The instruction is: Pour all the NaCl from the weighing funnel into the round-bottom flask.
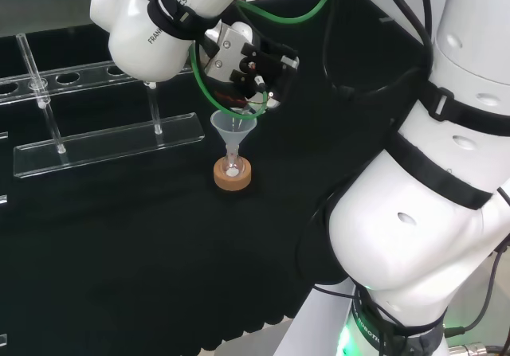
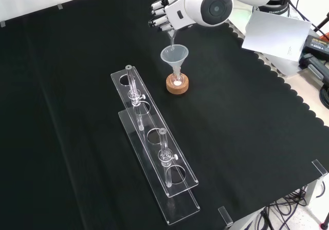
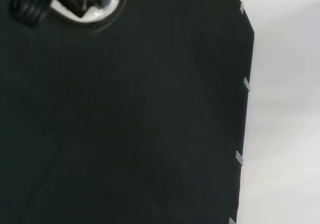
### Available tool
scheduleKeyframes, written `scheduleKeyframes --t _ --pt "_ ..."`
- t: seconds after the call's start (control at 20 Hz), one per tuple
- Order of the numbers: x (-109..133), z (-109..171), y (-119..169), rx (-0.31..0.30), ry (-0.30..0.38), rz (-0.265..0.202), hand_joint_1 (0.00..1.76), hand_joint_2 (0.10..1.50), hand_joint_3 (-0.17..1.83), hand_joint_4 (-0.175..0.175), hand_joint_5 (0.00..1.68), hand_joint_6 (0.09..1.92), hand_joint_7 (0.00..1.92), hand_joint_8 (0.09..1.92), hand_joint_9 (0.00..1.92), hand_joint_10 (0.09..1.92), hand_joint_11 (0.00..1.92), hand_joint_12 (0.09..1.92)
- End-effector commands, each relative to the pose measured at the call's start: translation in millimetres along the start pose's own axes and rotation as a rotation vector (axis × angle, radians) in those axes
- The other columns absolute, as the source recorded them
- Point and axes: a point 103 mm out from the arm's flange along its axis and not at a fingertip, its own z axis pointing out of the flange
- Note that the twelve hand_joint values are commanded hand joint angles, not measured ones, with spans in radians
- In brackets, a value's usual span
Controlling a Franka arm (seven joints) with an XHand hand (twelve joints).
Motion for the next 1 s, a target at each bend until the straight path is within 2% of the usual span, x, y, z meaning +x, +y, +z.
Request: scheduleKeyframes --t 0.05,0.4,0.65,1.0 --pt "-0.4 3.0 0.2 0.005 -0.024 0.001 1.13 0.64 0.66 0.175 1.31 0.61 0.59 0.63 1.00 0.23 0.95 0.96" --pt "1.2 -5.1 -0.8 -0.009 -0.049 0.001 1.13 0.64 0.66 0.175 1.31 0.61 0.59 0.63 1.00 0.23 0.95 0.96" --pt "0.8 -0.5 0.4 -0.010 -0.028 -0.010 1.13 0.64 0.66 0.175 1.31 0.61 0.59 0.63 1.00 0.23 0.95 0.96" --pt "-2.5 4.8 0.9 -0.003 0.036 -0.010 1.13 0.64 0.67 0.175 1.31 0.61 0.59 0.63 1.00 0.23 0.95 0.96"
